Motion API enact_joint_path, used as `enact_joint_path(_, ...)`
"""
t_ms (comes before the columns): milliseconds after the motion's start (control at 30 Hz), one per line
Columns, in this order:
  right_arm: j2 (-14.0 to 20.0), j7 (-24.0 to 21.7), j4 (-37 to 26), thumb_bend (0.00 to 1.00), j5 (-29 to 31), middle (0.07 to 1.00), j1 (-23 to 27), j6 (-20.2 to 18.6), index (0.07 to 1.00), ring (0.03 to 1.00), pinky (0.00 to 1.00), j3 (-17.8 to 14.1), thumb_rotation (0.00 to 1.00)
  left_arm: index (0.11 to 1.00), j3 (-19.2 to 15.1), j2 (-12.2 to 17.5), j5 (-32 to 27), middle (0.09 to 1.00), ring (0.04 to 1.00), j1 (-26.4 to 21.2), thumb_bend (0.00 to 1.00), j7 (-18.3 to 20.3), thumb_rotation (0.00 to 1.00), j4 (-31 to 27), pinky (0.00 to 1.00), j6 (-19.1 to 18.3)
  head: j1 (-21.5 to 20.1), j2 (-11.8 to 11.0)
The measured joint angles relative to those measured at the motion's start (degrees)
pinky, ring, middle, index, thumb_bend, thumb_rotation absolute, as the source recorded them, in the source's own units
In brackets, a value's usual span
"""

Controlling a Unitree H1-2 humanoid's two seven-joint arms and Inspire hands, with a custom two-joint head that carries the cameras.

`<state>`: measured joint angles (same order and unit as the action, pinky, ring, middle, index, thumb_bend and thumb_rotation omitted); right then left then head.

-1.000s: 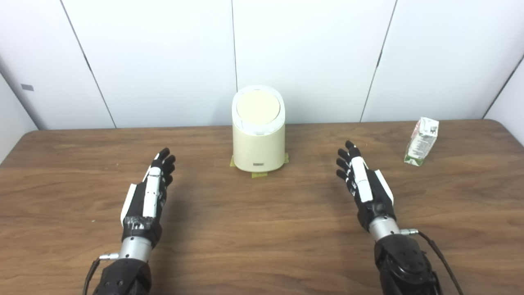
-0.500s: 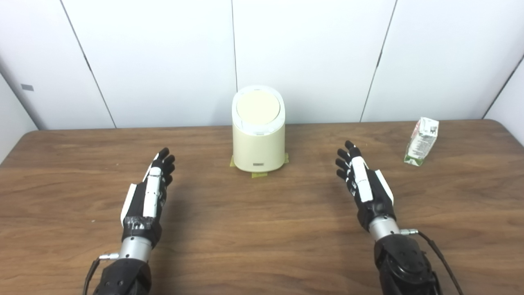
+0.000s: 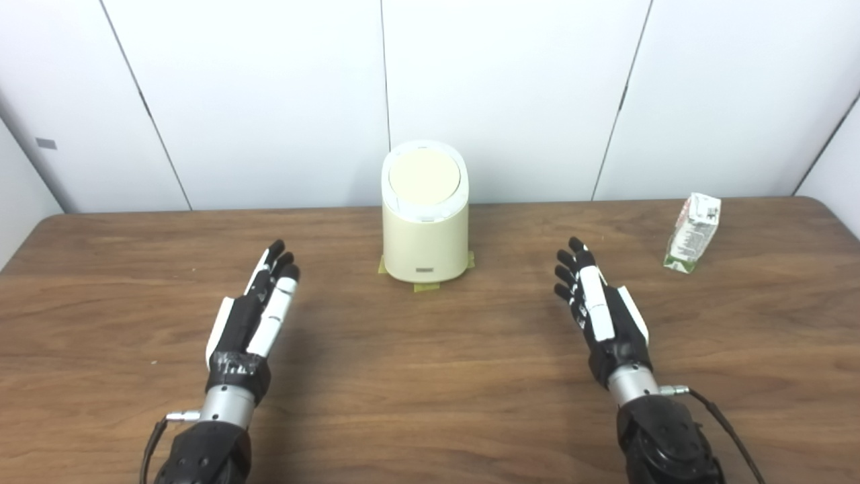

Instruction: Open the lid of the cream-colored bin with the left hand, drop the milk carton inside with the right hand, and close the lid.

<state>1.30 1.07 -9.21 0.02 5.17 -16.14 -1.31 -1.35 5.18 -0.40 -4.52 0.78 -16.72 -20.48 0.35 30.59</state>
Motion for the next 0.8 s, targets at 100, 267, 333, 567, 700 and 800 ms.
enact_joint_path(100,0.79,-0.84,0.64,0.59,0.5,0.966,-0.48,1.35,0.999,0.965,0.93,-0.01,1.0,0.987,1.16,0.6,2.6,0.951,0.949,-2.34,0.6,-0.24,0.55,-0.44,0.9,-2.31,0.35,-0.62)
enact_joint_path(267,1.65,-1.1,2.43,0.57,0.46,0.947,-0.61,2.68,0.986,0.946,0.91,-0.02,1.0,0.971,3.12,1.54,6.61,0.952,0.948,-8.7,0.67,-0.21,0.47,0.54,0.95,-4.62,1.41,-2.63)
enact_joint_path(333,1.65,-1.08,2.77,0.56,-0.13,0.944,-0.68,3.42,0.988,0.939,0.9,0.29,1.0,0.971,3.13,1.75,7.63,0.956,0.95,-11.9,0.68,-0.25,0.45,2.39,0.96,-5.57,1.5,-3.52)
enact_joint_path(567,2.05,-1.08,4.43,0.56,-1.29,0.943,-0.65,6.12,0.985,0.932,0.88,0.63,1.0,0.998,4.03,2.85,7.97,0.975,0.954,-17.89,0.67,0.7,0.37,9.52,0.94,-5.4,1.41,-5.97)
enact_joint_path(700,2.05,-0.97,4.91,0.55,-1.74,0.947,-0.72,7.04,0.99,0.932,0.88,0.6,1.0,1.0,5.19,4.29,8.55,0.989,0.972,-20.23,0.73,2.07,0.32,13.45,0.94,-5.26,1.41,-6.51)
enact_joint_path(800,2.11,-0.97,5.81,0.55,-1.76,0.952,-0.73,8.3,0.996,0.937,0.9,0.59,1.0,1.0,5.88,5.18,9.73,0.988,0.967,-23.28,0.77,2.31,0.3,16.59,0.91,-5.28,1.32,-6.77)
